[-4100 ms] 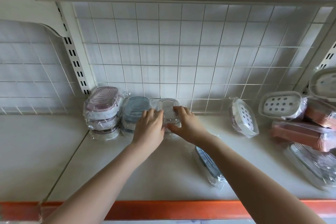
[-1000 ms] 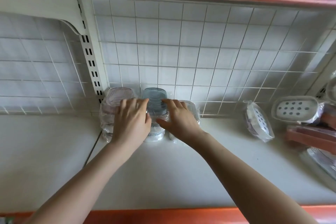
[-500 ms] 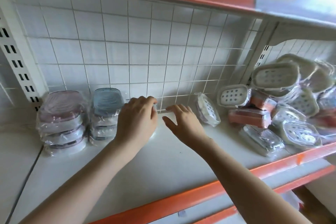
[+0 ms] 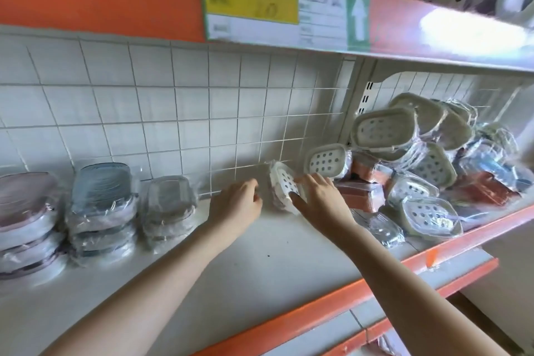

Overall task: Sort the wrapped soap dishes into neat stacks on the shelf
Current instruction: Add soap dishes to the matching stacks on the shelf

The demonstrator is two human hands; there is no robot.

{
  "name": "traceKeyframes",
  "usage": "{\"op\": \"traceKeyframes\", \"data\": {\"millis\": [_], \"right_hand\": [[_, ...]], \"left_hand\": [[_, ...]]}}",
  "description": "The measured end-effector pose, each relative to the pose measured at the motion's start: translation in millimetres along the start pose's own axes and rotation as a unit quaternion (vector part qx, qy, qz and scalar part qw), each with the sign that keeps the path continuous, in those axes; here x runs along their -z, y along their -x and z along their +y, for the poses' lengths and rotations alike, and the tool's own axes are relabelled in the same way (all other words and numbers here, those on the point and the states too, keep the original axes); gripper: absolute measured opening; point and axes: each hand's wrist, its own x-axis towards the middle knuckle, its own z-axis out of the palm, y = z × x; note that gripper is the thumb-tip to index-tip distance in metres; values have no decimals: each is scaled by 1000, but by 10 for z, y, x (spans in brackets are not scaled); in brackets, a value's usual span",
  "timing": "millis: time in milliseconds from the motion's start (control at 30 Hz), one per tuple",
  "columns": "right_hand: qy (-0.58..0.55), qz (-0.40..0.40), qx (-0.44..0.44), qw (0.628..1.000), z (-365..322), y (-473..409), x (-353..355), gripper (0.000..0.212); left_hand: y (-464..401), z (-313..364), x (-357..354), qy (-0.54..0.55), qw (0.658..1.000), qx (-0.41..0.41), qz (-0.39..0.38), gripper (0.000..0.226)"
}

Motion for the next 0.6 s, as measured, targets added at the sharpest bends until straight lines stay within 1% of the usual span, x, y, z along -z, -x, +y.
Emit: {"op": "traceKeyframes", "data": {"millis": [133,233,333,400,467,533,600], "right_hand": [[19,4,-21,1000,322,-7,56,36],[19,38,-62,997,547,15,93,33],[16,64,-104,992,769,40,114,30],[31,71,-124,989,920,46,109,30],[42,67,-148,986,1039,47,112,39],[30,48,-170,984,1132,42,112,60],[21,41,-173,984,1212,47,101,82]], "left_hand": [[-129,138,-190,8,1000,11,-9,21],[-214,244,-324,11,999,37,-18,25],[-301,319,-482,26,995,86,-35,37],[-361,341,-598,59,991,117,-40,40],[-401,367,-682,126,982,136,-39,41],[-420,412,-740,206,967,147,-29,43],[-449,439,-795,257,950,176,-10,45]]}}
